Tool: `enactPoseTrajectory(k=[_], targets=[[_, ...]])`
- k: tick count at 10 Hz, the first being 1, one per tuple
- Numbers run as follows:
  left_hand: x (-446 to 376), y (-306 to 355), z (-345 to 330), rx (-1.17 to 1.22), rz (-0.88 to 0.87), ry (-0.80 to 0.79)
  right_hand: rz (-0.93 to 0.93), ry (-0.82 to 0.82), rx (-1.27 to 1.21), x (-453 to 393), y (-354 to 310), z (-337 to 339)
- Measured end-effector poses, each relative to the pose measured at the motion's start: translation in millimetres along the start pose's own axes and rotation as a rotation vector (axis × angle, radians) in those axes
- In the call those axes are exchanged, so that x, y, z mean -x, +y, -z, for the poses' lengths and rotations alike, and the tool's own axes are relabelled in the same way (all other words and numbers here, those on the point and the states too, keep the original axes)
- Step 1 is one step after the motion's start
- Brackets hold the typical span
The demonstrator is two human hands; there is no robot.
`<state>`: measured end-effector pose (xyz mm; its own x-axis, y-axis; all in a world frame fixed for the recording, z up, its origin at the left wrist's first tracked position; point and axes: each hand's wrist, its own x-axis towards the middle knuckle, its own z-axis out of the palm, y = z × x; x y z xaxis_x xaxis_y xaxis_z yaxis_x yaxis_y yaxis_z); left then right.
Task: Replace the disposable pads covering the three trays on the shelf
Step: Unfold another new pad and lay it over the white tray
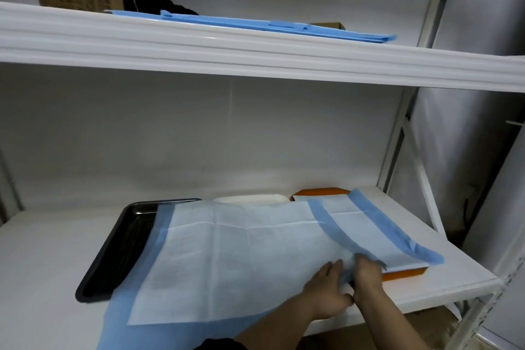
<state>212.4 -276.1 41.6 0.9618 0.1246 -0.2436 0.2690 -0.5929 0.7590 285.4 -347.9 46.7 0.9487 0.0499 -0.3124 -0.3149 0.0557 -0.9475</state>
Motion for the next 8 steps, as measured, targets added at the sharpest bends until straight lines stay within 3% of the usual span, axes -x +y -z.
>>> enactPoseTrajectory(k=[2,4,5,7,8], targets=[[18,-9,39,0.564,0.015,0.079,0.187,-0.006,0.036,10,-26,-33],[49,-14,101,0.859,-0.036,0.151,0.400,-0.195,0.211,48,-17,-114],[57,-22,129,1.059,0.035,0.232,0.470,-0.295,0.242,77,-12,-134],[84,-68,191,1.196,0.063,0.326,0.612,-0.551,0.484,116,5,-159],[92,-95,207,1.141,0.131,0.381,0.690,-0.649,0.649,129,19,-170]])
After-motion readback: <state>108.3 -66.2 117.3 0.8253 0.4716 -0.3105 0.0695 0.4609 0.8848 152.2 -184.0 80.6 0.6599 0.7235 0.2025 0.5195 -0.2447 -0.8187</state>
